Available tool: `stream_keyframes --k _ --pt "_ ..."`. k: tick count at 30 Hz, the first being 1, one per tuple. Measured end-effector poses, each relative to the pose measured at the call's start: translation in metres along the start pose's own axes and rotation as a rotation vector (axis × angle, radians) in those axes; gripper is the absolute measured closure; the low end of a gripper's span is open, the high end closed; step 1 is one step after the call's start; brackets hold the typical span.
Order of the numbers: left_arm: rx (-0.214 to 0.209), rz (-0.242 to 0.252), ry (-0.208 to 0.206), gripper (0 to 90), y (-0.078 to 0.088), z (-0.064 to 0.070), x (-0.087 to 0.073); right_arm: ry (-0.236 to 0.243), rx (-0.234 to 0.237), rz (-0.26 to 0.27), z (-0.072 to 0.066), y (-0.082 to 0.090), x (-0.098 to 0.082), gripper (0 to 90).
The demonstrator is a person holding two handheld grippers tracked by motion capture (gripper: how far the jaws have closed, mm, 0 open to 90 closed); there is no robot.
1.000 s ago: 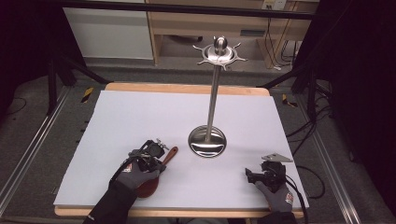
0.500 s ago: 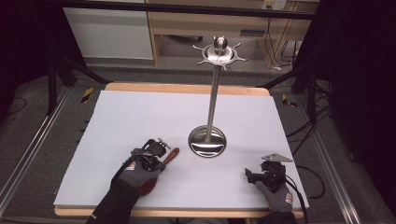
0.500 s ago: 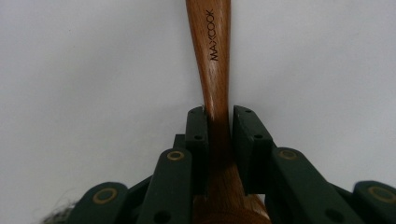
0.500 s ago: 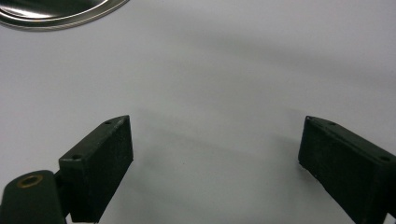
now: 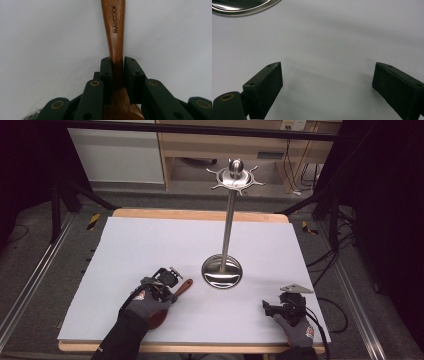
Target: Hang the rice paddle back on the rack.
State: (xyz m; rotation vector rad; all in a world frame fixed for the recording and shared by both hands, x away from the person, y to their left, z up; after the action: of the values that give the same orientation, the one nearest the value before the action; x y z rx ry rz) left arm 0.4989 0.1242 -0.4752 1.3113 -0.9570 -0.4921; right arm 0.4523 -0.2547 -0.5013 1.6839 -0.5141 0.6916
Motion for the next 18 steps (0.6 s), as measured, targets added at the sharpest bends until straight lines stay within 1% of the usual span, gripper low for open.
stream_keyframes --k 7,11,12,16,18 --pt "0.0 -0.003 -0.005 77.0 0.0004 -0.0004 -0.0001 0.004 -0.005 -0.002 0.0002 -0.0001 -0.0001 9.8" --pt "0.007 -0.006 -0.007 77.0 0.0012 0.0003 -0.0003 0.002 -0.005 -0.003 0.0 -0.0003 -0.0001 9.8" --pt "0.008 -0.003 -0.008 77.0 0.0015 0.0002 -0.0004 0.008 -0.005 -0.002 0.0005 -0.0002 0.0 9.8" --pt "0.006 0.01 0.004 77.0 0.0024 -0.0014 -0.002 0.002 -0.005 -0.001 0.0004 -0.0001 0.0001 9.8" --pt "0.006 0.015 -0.002 77.0 0.0034 -0.0018 -0.0026 0.002 -0.005 -0.001 0.0004 -0.0001 0.0 9.8"
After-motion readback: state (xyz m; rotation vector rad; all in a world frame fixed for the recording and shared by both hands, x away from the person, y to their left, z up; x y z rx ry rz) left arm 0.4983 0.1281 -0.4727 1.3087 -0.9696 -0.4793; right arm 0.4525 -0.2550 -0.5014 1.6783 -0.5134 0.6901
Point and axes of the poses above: each handheld gripper's, and its own axes: y roughly backward along the jaws, x roughly out of its top, z roughly to its right, the point moved 3 cm from there along -y, roughly forward along the jaws, and after that the axes turned 10 degrees about -y, right-handed, at the moved point
